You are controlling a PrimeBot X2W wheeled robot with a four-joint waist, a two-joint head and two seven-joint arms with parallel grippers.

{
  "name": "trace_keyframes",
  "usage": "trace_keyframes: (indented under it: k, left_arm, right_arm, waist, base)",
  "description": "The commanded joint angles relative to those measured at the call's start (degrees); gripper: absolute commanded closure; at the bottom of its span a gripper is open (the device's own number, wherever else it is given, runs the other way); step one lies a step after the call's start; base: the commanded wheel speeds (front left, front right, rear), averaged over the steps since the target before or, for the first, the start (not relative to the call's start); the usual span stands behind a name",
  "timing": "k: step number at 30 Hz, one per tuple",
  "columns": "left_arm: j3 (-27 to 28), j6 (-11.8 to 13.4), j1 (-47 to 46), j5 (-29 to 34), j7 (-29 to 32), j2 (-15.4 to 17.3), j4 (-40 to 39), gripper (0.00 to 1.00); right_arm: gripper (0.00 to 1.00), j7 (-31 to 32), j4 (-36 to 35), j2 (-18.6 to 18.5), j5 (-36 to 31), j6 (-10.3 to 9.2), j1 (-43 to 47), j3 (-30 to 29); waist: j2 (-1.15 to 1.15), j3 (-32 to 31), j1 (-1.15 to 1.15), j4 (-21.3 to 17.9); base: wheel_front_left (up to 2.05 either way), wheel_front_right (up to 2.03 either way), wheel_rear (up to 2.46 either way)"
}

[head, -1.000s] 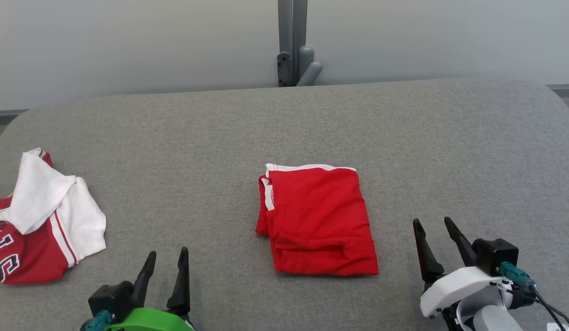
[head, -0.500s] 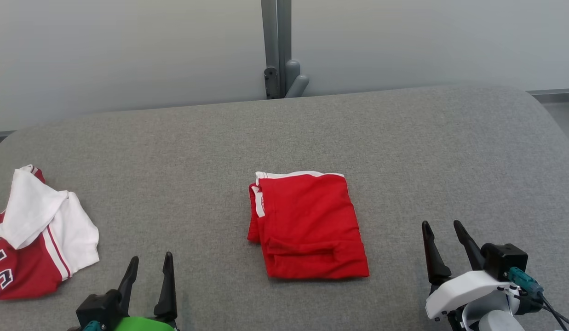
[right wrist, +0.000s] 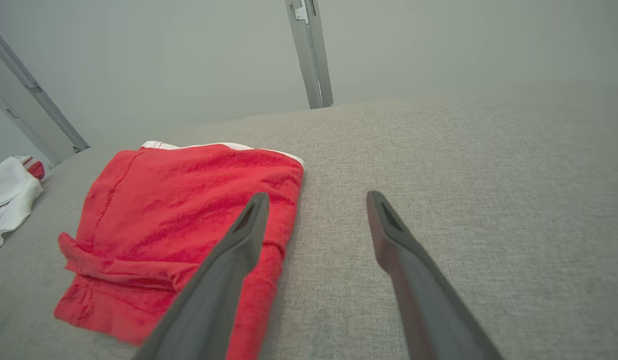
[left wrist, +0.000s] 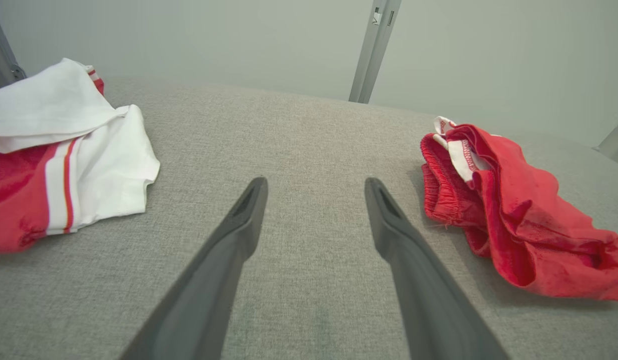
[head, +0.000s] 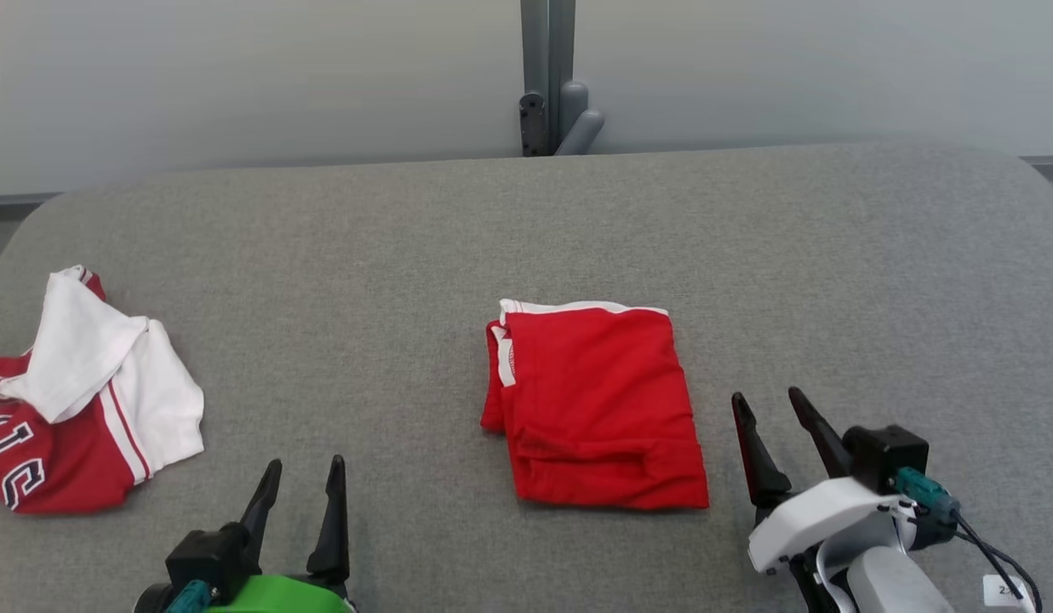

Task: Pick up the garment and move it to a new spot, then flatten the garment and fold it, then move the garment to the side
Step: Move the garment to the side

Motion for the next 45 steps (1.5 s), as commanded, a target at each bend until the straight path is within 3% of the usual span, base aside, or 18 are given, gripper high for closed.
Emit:
trace_keyframes:
  k: [1, 7, 12, 15, 20, 21, 22, 29, 34, 35, 45]
  left_arm:
    - [-0.24, 0.15, -1.29, -0.35, 0.0, 0.14, 0.0, 0.0]
    - [-2.09, 0.15, -3.27, -1.05, 0.0, 0.14, 0.38, 0.0]
    - [-2.67, 0.15, -3.75, -1.46, 0.0, 0.13, 0.71, 0.0]
    - [-2.82, 0.15, -3.55, -1.61, 0.01, 0.12, 0.68, 0.0]
    - [-3.04, 0.15, -3.53, -1.54, 0.01, 0.12, 0.71, 0.0]
    - [-3.24, 0.15, -3.73, -1.46, 0.01, 0.12, 0.67, 0.0]
    - [-3.39, 0.15, -3.9, -1.6, 0.01, 0.12, 0.58, 0.0]
    - [-4.26, 0.15, -3.06, -0.64, 0.01, 0.13, 0.24, 0.0]
    - [-5.41, 0.15, -2.59, -0.11, 0.01, 0.13, 0.19, 0.0]
    - [-5.41, 0.15, -2.59, -0.11, 0.01, 0.13, 0.19, 0.0]
    - [-7.95, 0.15, -5.62, 0.05, 0.01, 0.17, -0.42, 0.0]
  right_arm:
    - [0.0, -0.03, 0.34, -0.33, 0.52, -0.02, -1.09, 0.03]
    - [0.0, -0.03, 7.42, -0.29, 1.87, -0.02, -8.02, 3.28]
    - [0.0, -0.02, 17.62, -0.95, -0.9, -0.03, -12.72, -0.27]
    - [0.0, -0.03, 22.6, -0.52, -2.32, -0.02, -13.9, -1.95]
    - [0.0, 0.13, 27.13, -0.15, -0.57, 0.0, -13.94, 0.64]
    - [0.63, 0.31, 27.47, -0.04, -0.13, 0.02, -14.03, 1.58]
    - [1.0, 0.33, 27.57, 0.05, 0.52, 0.02, -14.06, 2.3]
    - [1.0, -0.01, 22.59, -0.31, 2.12, -0.02, -13.61, 2.87]
    - [1.0, -0.02, 19.78, -0.34, 3.13, -0.02, -11.78, 3.49]
    - [1.0, -0.02, 19.78, -0.34, 3.13, -0.02, -11.78, 3.49]
    - [1.0, -0.02, 17.3, -0.23, 4.18, -0.02, -12.48, 5.84]
  waist:
    - [0.0, 2.35, 0.0, 2.53]
    - [0.0, 5.92, 0.0, 7.67]
    - [0.0, 7.05, 0.0, 10.73]
    - [0.0, 7.04, 0.0, 11.49]
    - [0.0, 6.62, 0.0, 11.68]
    - [0.0, 6.53, 0.0, 11.56]
    - [0.0, 6.4, 0.0, 11.39]
    - [0.0, 4.29, 0.0, 6.82]
    - [0.0, 2.79, 0.0, -1.63]
    - [0.0, 2.79, 0.0, -1.63]
    - [0.0, 4.46, 0.0, -19.77]
  base:
    - [0.0, 0.0, 0.0]
    - [0.0, 0.0, 0.0]
    - [0.0, 0.0, 0.0]
    - [0.0, 0.0, 0.0]
    - [0.0, 0.0, 0.0]
    - [0.0, 0.0, 0.0]
    - [0.0, 0.0, 0.0]
    - [0.0, 0.0, 0.0]
    - [0.0, 0.0, 0.0]
    - [0.0, 0.0, 0.0]
    - [0.0, 0.0, 0.0]
